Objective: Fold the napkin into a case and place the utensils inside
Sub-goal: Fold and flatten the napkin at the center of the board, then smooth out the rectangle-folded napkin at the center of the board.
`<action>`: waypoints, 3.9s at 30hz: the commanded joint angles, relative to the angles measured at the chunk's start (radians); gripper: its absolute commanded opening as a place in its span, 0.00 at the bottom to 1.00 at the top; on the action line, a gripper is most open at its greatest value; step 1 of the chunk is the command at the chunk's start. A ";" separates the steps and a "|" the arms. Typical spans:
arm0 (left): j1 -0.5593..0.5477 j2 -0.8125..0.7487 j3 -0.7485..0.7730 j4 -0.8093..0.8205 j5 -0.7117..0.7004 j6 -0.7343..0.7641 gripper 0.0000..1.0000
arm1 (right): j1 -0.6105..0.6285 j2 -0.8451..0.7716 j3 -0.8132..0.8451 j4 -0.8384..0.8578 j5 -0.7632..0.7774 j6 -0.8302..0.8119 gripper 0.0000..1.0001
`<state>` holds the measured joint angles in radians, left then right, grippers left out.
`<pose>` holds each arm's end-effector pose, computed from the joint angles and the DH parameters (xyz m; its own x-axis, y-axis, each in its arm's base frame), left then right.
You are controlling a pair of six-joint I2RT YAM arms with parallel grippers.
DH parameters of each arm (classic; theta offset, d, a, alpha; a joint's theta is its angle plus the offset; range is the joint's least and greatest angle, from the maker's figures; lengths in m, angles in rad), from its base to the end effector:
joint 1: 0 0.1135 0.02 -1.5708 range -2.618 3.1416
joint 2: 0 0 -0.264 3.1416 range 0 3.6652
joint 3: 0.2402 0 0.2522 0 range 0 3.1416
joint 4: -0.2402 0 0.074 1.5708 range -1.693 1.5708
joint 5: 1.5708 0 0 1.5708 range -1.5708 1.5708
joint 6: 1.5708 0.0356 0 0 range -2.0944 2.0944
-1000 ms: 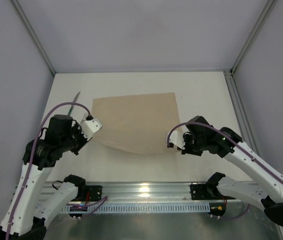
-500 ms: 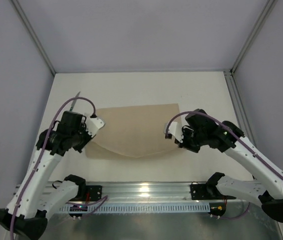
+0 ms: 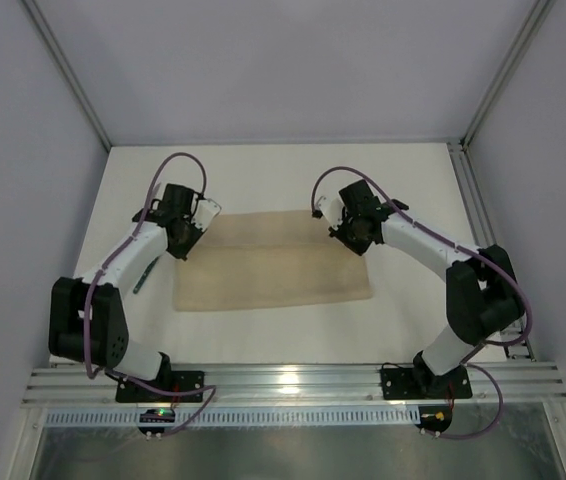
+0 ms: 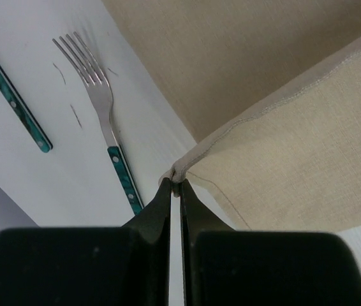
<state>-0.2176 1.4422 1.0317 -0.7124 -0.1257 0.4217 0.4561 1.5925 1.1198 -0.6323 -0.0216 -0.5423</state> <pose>0.2764 -0.0565 0.2340 -0.7370 0.5789 -0.3489 0.5073 0.8149 0.2804 0.2873 0.1418 0.2214 -0.4553 -0.7981 -0.3947 -0.7986 0.5620 -0.2153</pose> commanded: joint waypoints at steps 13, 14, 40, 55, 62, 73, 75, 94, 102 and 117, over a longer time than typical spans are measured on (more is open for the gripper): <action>0.061 0.222 0.183 0.174 -0.014 -0.027 0.00 | -0.068 0.221 0.268 0.122 0.118 0.042 0.04; 0.061 0.227 0.188 0.177 -0.015 -0.029 0.00 | -0.068 0.228 0.278 0.117 0.129 0.044 0.04; 0.063 0.388 0.297 0.264 0.014 -0.023 0.00 | -0.091 0.420 0.425 0.166 0.192 0.113 0.06; 0.064 0.454 0.358 0.297 0.041 -0.066 0.63 | -0.137 0.414 0.477 0.209 0.146 0.212 0.42; 0.092 0.219 0.254 0.108 0.123 -0.136 0.76 | -0.137 0.143 0.228 0.226 0.146 0.405 0.47; 0.092 0.063 -0.042 -0.004 0.190 -0.120 0.68 | -0.135 0.020 -0.098 0.094 0.040 0.686 0.47; 0.092 0.069 -0.051 0.001 0.179 -0.121 0.68 | -0.135 0.001 -0.156 0.108 0.037 0.700 0.47; 0.093 0.149 -0.124 -0.002 0.261 -0.078 0.00 | -0.137 -0.075 -0.345 0.171 -0.118 0.765 0.04; 0.093 -0.002 -0.199 -0.153 0.334 0.048 0.00 | -0.135 -0.330 -0.491 0.105 -0.193 0.866 0.04; 0.196 -0.103 0.031 -0.225 0.380 0.043 0.59 | -0.184 -0.412 -0.214 0.100 -0.096 0.814 0.44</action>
<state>-0.0677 1.2930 0.9310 -1.0214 0.2222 0.5106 0.3065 1.1034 0.7959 -0.6136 -0.1482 0.3511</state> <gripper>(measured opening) 0.594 0.449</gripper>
